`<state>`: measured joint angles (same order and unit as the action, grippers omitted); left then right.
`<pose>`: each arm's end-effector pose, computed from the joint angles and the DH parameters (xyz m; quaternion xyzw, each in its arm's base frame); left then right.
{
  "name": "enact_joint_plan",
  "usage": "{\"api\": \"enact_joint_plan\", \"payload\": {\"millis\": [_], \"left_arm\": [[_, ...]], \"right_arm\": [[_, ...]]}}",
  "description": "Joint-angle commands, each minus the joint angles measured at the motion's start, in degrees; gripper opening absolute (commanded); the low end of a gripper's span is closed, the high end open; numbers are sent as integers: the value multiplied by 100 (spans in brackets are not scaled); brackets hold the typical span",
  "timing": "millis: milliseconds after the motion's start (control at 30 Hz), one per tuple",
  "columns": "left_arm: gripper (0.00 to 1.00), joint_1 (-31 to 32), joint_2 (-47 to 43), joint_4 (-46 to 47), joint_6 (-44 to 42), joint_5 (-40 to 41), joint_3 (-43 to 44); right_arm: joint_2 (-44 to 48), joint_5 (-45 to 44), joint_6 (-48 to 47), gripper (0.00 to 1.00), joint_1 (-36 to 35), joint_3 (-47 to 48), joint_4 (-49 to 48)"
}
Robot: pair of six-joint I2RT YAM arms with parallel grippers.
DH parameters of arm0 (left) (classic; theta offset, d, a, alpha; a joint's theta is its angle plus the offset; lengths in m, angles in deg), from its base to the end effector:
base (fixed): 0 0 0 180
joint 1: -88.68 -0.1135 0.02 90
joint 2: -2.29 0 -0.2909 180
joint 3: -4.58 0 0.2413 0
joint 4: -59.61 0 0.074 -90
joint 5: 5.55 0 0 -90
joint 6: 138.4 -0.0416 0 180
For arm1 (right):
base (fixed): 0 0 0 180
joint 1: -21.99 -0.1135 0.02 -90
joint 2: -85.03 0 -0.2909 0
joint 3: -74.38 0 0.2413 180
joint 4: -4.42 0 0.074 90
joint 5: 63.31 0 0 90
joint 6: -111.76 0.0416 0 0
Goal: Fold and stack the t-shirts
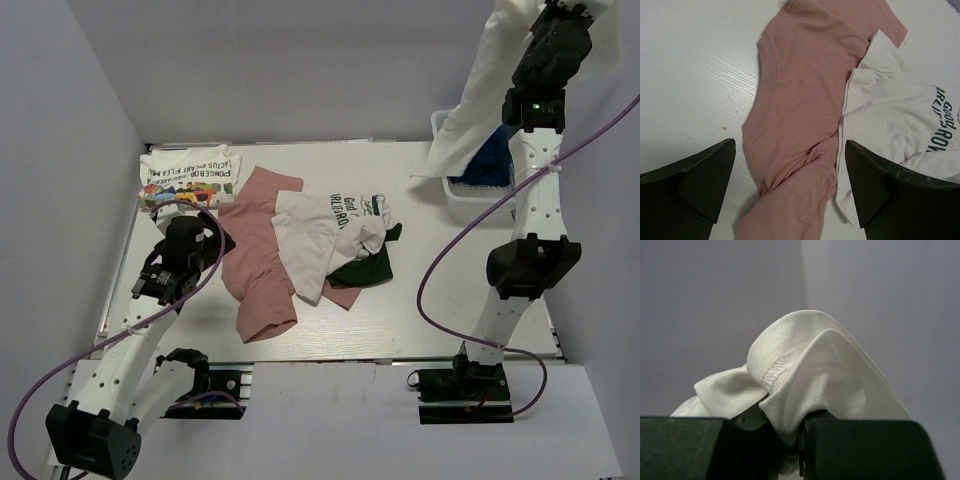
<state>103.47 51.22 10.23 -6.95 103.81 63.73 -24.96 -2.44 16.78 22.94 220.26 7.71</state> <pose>0.1526 -0.0260 0.3041 -0.2755 0.8497 -0.0655 0.4448 0.4075 -0.0270 0.5878 0.2041 0.4723 -0.1645 0.8416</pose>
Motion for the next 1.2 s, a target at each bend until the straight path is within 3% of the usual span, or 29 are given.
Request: {"api": "enact_joint_plan", "payload": {"millis": [0,200,333,433,567,633,667,700,733,767,800,933,1167], "left_arm": [[100,-20,-24,-53,30,112,218],[100,-20,29,53,-23,112,166],[100,33,82,53,-23,112,165],[100,33,82,53,-23,112,165],[100,33,82,53,-23,60,218],[100,33,82,-9,-23,60,270],[100,33,82,-9,-23,60,271],[100,33,82,-61,-23,60,271],[100,33,82,-61,-23,60,332],[100,33,134,-114,-23,60,385],[100,33,135,-114,-23,60,385],[100,33,196,-114,-23,121,385],[100,33,196,-114,-23,-55,385]], "right_arm": [[110,109,-285,0,256,291,-1568],[93,1021,-197,0,458,-166,-1701],[135,1978,22,0,485,-543,-1166],[338,2288,154,0,468,-1535,-1191],[584,1701,978,0,503,-3508,-1139],[681,1629,1304,0,520,-3856,-990],[707,1525,1419,9,503,-4049,-458],[708,1428,1664,29,503,-4077,-262],[681,1366,1788,43,503,-4052,-60],[690,1287,1876,70,511,-3721,656],[707,1295,1999,90,511,-3596,889],[1022,1549,1983,90,450,-3365,1997],[1920,3138,1526,90,-85,-4059,2386]]}}
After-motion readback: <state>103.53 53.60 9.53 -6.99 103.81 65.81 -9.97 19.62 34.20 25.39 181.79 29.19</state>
